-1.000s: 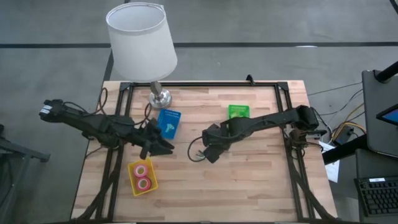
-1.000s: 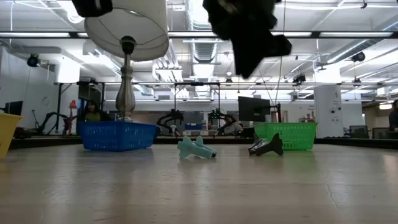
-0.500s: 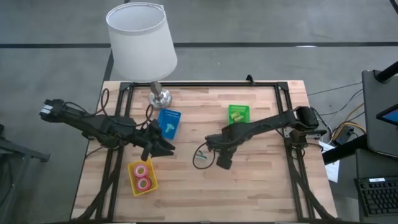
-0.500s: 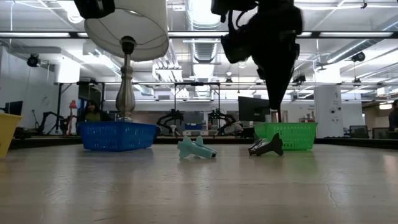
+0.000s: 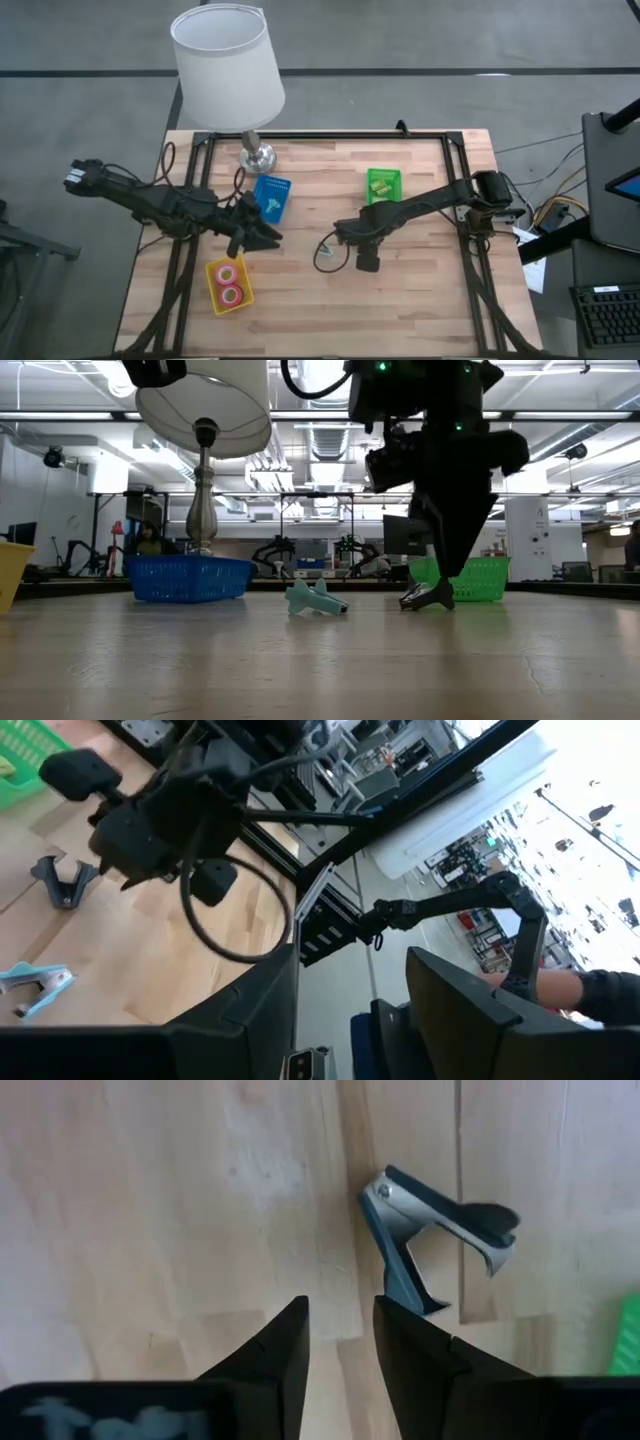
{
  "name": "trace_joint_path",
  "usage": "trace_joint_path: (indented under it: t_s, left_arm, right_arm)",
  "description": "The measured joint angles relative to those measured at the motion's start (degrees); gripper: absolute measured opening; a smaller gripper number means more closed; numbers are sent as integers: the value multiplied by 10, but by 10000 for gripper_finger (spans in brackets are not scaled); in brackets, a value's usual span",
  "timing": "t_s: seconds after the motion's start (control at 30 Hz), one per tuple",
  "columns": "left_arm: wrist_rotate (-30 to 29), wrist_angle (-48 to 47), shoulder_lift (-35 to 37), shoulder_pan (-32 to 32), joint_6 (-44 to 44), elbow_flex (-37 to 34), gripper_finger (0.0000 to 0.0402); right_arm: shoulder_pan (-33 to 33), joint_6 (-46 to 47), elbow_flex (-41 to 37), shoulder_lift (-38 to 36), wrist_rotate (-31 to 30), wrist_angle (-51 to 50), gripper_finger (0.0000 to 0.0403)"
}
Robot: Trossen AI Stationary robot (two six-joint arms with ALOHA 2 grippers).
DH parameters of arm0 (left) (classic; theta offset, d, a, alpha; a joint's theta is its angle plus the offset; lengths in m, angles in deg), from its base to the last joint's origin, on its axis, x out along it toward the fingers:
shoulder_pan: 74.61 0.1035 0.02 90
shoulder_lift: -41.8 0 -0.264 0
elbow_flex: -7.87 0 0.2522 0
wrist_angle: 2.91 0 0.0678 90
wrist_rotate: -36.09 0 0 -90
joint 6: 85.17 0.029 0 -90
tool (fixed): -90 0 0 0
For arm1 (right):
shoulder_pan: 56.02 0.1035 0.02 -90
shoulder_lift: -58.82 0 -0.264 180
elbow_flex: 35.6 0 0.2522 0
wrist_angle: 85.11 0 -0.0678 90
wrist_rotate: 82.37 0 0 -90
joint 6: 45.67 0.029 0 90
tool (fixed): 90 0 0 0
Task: Pick and place Stapler, Stapler remover, tape
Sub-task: Put the black staple remover into the blue bin
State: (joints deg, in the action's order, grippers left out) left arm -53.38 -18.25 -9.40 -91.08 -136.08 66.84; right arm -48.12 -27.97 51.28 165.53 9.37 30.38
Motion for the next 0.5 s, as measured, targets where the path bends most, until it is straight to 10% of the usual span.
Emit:
trace_joint_path:
  t_s: [0.5]
  left_arm:
    - [-22, 5, 0, 0, 2, 0, 193]
  right_arm:
    - [-4, 1, -24, 0, 0, 43, 10]
